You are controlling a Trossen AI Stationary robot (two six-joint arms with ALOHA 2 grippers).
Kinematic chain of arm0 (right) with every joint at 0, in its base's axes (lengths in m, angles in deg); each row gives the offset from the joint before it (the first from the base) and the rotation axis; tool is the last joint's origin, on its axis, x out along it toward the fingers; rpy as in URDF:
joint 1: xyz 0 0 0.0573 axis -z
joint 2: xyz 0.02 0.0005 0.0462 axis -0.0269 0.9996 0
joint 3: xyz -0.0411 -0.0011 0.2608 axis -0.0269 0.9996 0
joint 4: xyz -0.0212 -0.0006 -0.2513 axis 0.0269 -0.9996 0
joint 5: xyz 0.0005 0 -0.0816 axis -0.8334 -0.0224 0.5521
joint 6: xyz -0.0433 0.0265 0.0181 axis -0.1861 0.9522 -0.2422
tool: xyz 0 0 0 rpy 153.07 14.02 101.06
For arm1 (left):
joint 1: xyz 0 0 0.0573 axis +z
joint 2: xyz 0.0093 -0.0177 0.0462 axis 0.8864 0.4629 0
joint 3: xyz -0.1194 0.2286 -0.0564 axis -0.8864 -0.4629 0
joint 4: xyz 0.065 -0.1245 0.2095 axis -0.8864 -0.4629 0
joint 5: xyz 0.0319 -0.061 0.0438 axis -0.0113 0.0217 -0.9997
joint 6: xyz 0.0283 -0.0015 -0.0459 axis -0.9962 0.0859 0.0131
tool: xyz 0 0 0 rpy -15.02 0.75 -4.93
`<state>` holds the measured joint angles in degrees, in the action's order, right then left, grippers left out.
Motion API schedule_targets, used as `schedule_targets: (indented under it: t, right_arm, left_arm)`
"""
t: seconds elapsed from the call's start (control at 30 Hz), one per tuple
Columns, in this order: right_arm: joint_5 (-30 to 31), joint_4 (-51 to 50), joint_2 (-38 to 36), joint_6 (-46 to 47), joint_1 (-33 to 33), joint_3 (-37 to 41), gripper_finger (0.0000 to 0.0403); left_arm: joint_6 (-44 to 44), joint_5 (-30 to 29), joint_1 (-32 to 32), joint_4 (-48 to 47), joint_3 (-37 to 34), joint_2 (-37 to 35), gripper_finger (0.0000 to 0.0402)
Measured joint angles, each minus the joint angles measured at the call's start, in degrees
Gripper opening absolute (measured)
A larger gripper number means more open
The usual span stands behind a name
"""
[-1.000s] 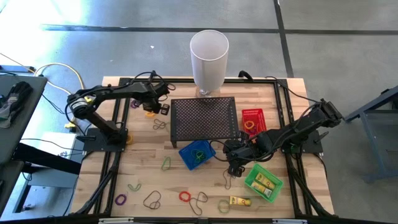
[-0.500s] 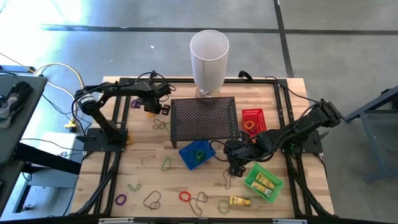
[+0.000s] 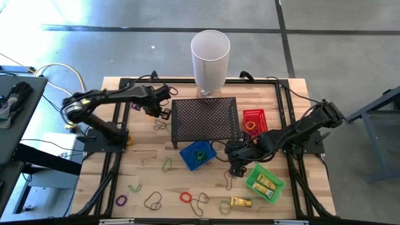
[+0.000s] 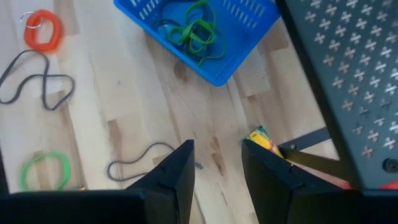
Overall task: Pick & Place Office Desk Supplies
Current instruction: Put the yellow spring keychain into the red bin
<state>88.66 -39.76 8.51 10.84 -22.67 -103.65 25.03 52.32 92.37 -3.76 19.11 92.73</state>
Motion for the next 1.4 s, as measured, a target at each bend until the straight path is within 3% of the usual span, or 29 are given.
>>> schedule_targets:
  t: [0.17,0.33,0.63,0.9,1.03,1.23,1.4]
  right_arm:
    - [2.7,0.5,0.0,-0.5,0.6,0.0,0.0121]
    - [4.7,2.4,0.0,-3.2,2.2,0.0,0.0108]
    - [5.5,9.6,-1.2,-20.2,6.2,0.0,0.0071]
    - [2.8,27.1,-11.2,-25.4,9.4,0.0,0.0055]
    - [-4.2,38.7,-13.6,-25.6,9.9,-0.2,0.0063]
    - [-5.9,45.5,-11.8,-22.8,10.4,-0.1,0.0125]
    - [-8.2,49.1,-8.3,-23.5,10.6,-0.1,0.0192]
  left_arm:
    - [6.0,-0.4,-8.5,2.2,0.0,-11.3,0.0002]
    - [9.7,-4.8,-18.6,8.6,0.0,-20.8,0.0002]
    - [4.9,-5.9,-34.9,37.9,0.0,-29.6,0.0001]
    - [0.1,-3.6,-40.4,56.0,0.1,-27.2,0.0001]
    - [0.2,4.6,-40.5,65.7,0.2,-22.6,0.0001]
    - [0.3,17.6,-40.5,80.8,0.2,-14.1,0.0001]
    - [0.6,21.5,-39.7,85.8,0.2,-10.7,0.0001]
